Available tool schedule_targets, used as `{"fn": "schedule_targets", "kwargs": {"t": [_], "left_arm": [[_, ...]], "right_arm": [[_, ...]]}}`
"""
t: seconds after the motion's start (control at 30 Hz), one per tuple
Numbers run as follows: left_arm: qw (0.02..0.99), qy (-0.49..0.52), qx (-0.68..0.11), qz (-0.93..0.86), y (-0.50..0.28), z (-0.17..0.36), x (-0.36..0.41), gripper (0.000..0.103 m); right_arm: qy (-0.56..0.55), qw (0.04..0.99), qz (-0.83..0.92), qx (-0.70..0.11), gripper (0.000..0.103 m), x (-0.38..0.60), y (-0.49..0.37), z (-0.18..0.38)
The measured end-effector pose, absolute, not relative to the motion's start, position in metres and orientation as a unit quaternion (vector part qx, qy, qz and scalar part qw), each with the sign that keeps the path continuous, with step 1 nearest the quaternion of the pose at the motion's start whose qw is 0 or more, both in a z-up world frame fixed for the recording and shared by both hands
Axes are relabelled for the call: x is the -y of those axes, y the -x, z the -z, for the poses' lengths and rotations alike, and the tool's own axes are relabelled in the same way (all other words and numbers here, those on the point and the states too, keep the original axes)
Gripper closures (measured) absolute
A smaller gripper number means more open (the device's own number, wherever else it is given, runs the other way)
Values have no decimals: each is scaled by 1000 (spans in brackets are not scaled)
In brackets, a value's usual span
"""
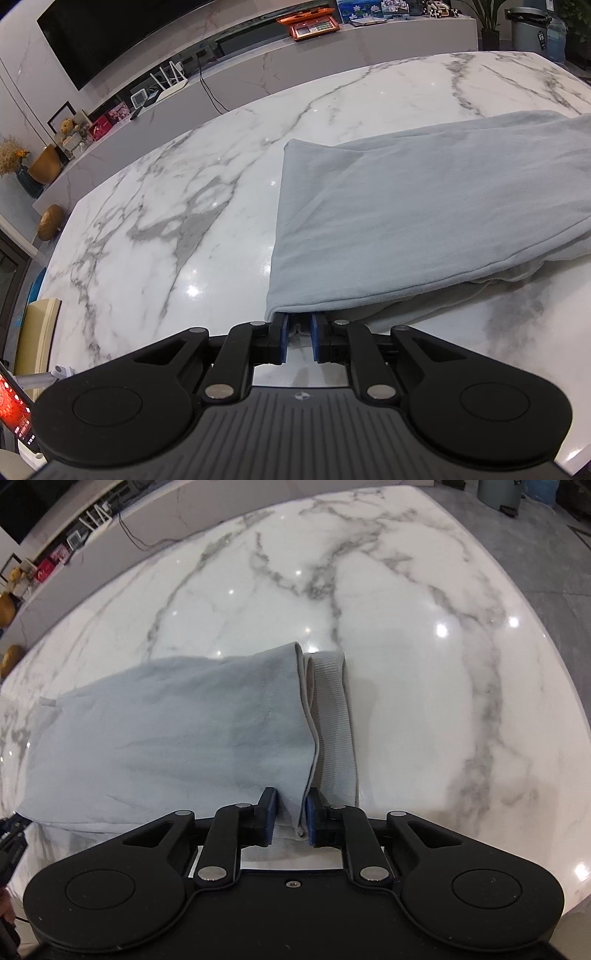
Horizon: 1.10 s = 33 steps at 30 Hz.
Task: Fold clothes
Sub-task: 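Open both tools and release the sweatshirt flat on the table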
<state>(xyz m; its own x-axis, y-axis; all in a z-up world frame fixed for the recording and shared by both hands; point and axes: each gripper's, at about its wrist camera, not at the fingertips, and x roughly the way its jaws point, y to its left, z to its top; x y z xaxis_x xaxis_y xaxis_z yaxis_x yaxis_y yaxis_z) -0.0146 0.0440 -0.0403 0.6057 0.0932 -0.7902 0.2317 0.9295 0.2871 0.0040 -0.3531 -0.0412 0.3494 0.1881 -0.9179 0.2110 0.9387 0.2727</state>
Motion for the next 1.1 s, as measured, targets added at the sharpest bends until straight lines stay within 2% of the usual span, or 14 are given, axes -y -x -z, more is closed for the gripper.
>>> {"fn": "schedule_targets", "kwargs": {"t": [0.1,0.17,0.57,0.63,0.77,1.1], "left_arm": [[881,-158,-442,63,20,33,-46,78],[884,-141,-439,79,24,27,-46,75],[920,-80,-360,133,33,-3,-42,75],[920,-76,-364,125,26,-1,-43,75],[917,-72,-376,114,14,5,-43,75],[897,-90,-421,102,5,26,-42,75]], "right_arm": [[-160,817,32,-553,76,358,-2,26],[-160,826,37,-539,76,359,3,17],[-136,877,-2,-462,74,284,15,6],[-123,886,-6,-448,74,267,16,6],[-91,903,-7,-420,67,236,18,4],[-41,903,-22,-427,66,197,19,34]]}}
